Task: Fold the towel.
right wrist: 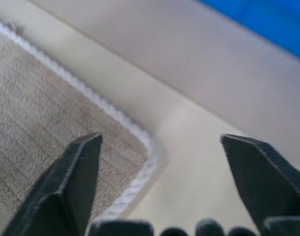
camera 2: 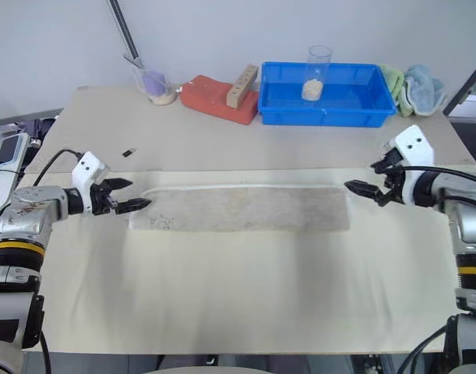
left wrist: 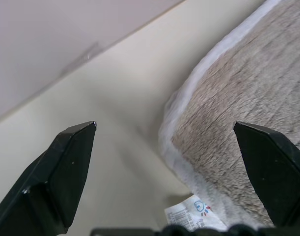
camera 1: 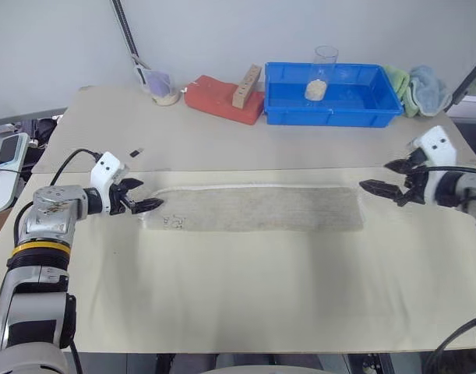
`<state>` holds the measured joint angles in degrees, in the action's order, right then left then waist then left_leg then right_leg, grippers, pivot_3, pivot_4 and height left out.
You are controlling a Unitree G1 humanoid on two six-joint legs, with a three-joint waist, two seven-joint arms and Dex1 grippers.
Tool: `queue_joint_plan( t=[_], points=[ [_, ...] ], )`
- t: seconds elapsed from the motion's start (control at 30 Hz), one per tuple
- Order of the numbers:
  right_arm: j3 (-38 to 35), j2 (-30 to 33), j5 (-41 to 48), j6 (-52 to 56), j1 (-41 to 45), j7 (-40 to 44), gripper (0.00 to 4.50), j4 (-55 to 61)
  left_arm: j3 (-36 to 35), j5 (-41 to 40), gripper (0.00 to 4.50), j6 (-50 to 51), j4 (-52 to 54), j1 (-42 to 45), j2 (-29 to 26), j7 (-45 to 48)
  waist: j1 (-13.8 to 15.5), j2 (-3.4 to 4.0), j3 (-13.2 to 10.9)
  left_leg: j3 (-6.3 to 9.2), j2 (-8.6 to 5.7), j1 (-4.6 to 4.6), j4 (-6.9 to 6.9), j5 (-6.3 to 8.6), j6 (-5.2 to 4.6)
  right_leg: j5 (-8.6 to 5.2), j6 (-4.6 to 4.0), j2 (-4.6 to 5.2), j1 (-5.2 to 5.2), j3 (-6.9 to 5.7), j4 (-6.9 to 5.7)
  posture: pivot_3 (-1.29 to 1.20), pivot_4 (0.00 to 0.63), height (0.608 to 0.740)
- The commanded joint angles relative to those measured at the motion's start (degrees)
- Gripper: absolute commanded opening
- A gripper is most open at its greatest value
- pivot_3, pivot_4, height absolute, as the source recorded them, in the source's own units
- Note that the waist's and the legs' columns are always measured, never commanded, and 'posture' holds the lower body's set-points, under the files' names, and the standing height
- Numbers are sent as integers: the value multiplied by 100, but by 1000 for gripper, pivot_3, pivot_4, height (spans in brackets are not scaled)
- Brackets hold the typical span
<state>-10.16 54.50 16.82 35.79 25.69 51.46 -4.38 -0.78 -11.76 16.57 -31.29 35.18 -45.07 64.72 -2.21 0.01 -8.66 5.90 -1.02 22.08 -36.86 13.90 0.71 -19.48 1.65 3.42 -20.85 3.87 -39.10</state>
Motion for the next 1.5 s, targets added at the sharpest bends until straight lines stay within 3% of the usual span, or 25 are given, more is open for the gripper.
queue_joint_plan(
  t=[0.03, 0.2, 0.33, 0.73, 0.83, 1.13, 1.37, 1.5],
  points=[
    [-794, -195, 251, 293, -717, -470, 4127, 963, -143, -571, 4500, 58, 1576, -391, -185, 667, 11, 1, 2, 1, 0, 0, 0, 0, 0, 0, 0, 2, 0, 1, -8, 0, 150, 740],
    [-1244, -1122, 340, 591, -1732, -1449, 4127, 2030, -20, -1236, 4500, 644, 3579, -1026, -242, 1038, -11, 0, 3, 7, 2, -3, 0, 0, 1, 0, 0, 4, 7, 14, 2, 0, 150, 740],
    [-1155, -1633, 269, 655, -2010, -1948, 4127, 2207, 94, -1484, 4500, 533, 4421, -1187, -70, 1119, -35, 5, 5, 6, 1, -9, 3, 0, 1, 0, 0, 1, 9, 23, 5, 0, 150, 740],
    [-934, -2298, 381, 1055, -1875, -2535, 4127, 1681, 264, -1751, 4500, 344, 4818, -989, 219, 1192, -26, 6, 5, -4, -1, -24, 4, 0, 0, 0, 0, -4, 32, 13, 17, 0, 150, 740],
    [-847, -2312, 441, 1158, -1971, -2506, 3349, 1738, 264, -1715, 4500, 300, 4751, -963, 198, 1193, -26, 5, 5, -4, -1, -28, 4, 0, 0, 0, 0, -3, 38, 12, 20, 0, 150, 740],
    [-854, -2352, 562, 1090, -1965, -2575, 189, 1916, 161, -1642, 4500, 221, 4611, -993, 146, 1040, -29, 5, 5, -2, 0, -39, 6, 0, 0, 0, 0, -6, 49, 11, 24, 0, 150, 740],
    [-816, -1777, 1390, 2056, -1347, -2162, 46, 2788, -32, -1661, 4500, 182, 4600, -1182, -71, 965, -47, 9, 2, 0, 1, -38, 6, 0, 0, 0, 0, -5, 48, 13, 29, 0, 150, 740],
    [-239, -2018, 1669, 2531, -680, -2298, 46, 3060, -139, -1569, 4500, 87, 4426, -1196, -176, 887, -61, 7, 1, 3, 8, -42, 12, 1, -1, 0, 0, -15, 48, 11, 30, 0, 150, 740]
  ],
)
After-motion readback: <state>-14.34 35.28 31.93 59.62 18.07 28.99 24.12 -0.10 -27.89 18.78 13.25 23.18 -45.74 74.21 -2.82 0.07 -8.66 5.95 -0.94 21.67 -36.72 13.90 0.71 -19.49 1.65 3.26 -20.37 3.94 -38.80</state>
